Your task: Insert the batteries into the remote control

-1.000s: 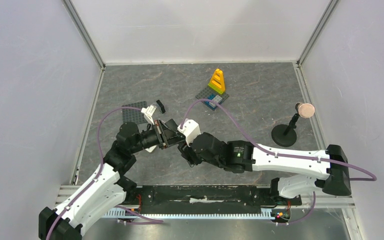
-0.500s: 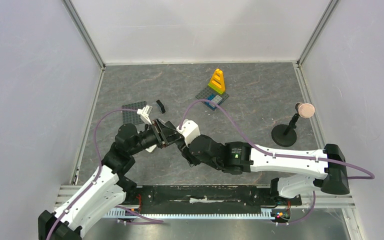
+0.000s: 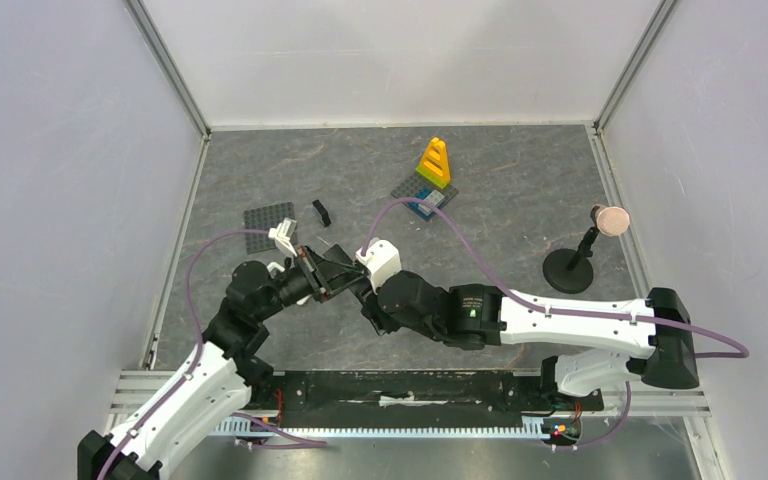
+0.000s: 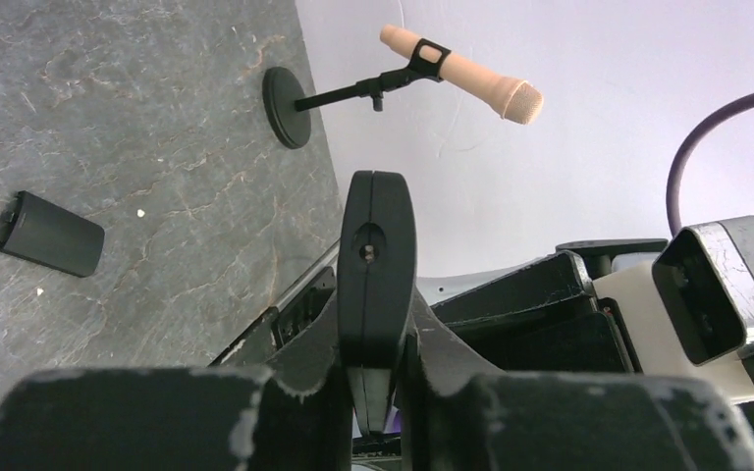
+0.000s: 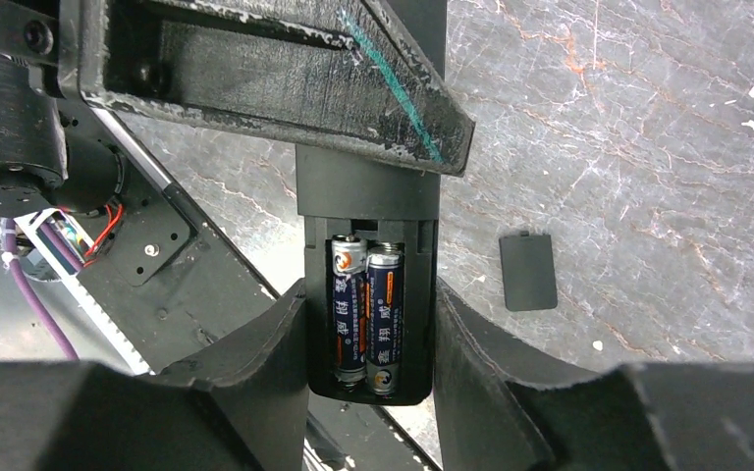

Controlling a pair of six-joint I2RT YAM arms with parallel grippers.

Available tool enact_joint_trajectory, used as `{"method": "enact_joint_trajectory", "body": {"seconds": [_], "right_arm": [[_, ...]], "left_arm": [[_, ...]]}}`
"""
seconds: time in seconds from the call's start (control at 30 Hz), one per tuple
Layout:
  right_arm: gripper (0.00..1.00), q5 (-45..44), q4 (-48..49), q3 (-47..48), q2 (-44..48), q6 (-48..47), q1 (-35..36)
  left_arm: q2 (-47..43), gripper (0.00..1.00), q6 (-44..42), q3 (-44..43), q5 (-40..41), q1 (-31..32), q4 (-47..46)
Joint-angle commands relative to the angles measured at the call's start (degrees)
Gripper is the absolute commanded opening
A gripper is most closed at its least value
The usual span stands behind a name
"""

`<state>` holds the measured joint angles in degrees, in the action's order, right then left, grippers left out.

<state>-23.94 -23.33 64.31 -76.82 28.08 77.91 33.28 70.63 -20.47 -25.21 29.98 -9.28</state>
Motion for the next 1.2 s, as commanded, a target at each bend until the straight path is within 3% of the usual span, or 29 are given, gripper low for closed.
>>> {"method": "enact_joint_trajectory", "body": {"seconds": [0.0, 0.13, 0.23, 0.53, 0.77, 0.93, 1.17], "right_arm": [[0.51, -0.8, 0.9, 0.3, 1.1, 2.1, 0.3], [0.73, 0.7, 0.8, -0.5, 3.1, 2.1, 0.3], [0.80, 0.8, 1.2, -2.3, 6.9, 2.2, -0.1], [0.81, 5.3, 1.3, -14.2, 13.6, 4.0, -8.1], [0.77, 10.3, 1.0, -14.3, 2.1, -3.7, -15.4], [0.75, 13.8, 0.6, -9.4, -8.0, -11.5, -15.8], [0.73, 12.9, -1.7, -4.1, -18.8, -14.7, -16.8]], "left_arm": [[-0.5, 0.02, 0.3, 1.0, 2.2, -0.1, -0.8], [-0.8, 0.02, -1.1, 1.2, 3.5, -0.2, 0.9], [-1.6, 0.02, -3.6, 0.4, 5.9, -0.1, 6.2], [-5.2, 0.02, -8.2, -2.2, 18.8, -0.2, 25.9], [-6.5, 0.02, -9.4, -3.9, 22.0, -0.4, 31.4], [-6.8, 0.02, -9.9, -4.7, 22.8, -0.4, 33.2], [-7.0, 0.02, -10.4, -5.5, 23.8, -0.6, 34.7]]}}
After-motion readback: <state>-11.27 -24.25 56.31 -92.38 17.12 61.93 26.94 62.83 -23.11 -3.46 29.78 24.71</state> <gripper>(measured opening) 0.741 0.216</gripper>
